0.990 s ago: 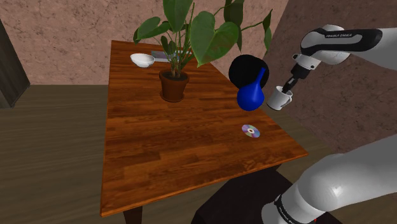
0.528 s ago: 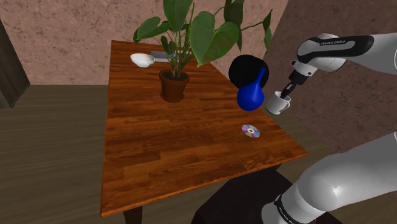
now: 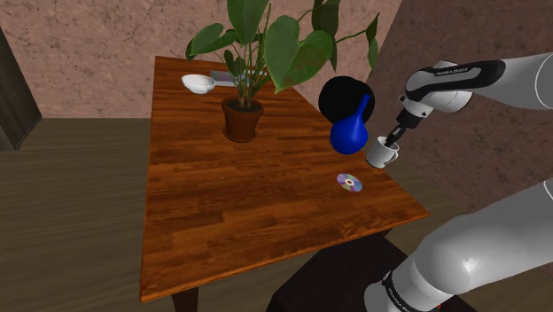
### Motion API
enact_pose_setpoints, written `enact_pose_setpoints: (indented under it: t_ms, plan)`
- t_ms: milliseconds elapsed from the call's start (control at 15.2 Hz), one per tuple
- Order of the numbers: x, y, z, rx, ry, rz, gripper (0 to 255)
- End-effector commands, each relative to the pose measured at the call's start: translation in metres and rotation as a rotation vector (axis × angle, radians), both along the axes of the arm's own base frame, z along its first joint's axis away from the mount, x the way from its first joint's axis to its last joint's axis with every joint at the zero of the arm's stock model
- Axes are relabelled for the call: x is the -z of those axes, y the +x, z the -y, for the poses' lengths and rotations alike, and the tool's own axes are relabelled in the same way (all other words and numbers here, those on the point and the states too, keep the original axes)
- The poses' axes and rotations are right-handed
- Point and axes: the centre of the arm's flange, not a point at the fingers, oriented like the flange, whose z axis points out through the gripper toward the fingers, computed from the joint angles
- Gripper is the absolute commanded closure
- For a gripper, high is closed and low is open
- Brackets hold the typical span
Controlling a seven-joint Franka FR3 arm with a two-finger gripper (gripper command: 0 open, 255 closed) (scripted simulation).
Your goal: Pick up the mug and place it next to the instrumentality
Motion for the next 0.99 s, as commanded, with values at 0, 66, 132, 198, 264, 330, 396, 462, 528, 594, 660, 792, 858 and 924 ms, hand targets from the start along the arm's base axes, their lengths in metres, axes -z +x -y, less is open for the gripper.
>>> enact_pose_setpoints:
  t_ms: [0,66,132,198,264,330,396,462,528,594,660,792,858,924]
  plan:
    - [0.010,0.001,-0.001,0.000,0.000,0.000,255]
    - [0.016,0.001,-0.001,0.000,0.000,0.000,255]
    - [0.021,0.001,-0.001,0.000,0.000,0.000,255]
    - [0.026,0.001,-0.001,0.000,0.000,0.000,255]
    - [0.032,0.001,-0.001,0.000,0.000,0.000,255]
    - [0.037,0.001,-0.001,0.000,0.000,0.000,255]
    - [0.042,0.001,-0.001,0.000,0.000,0.000,255]
    - [0.047,0.001,-0.001,0.000,0.000,0.000,255]
    - [0.053,0.001,-0.001,0.000,0.000,0.000,255]
    - [0.058,0.001,-0.001,0.000,0.000,0.000,255]
    - [0.063,0.001,-0.001,0.000,0.000,0.000,255]
    - [0.074,0.001,-0.001,0.000,0.000,0.000,255]
    - [0.079,0.001,-0.001,0.000,0.000,0.000,255]
    - [0.084,0.001,-0.001,0.000,0.000,0.000,255]
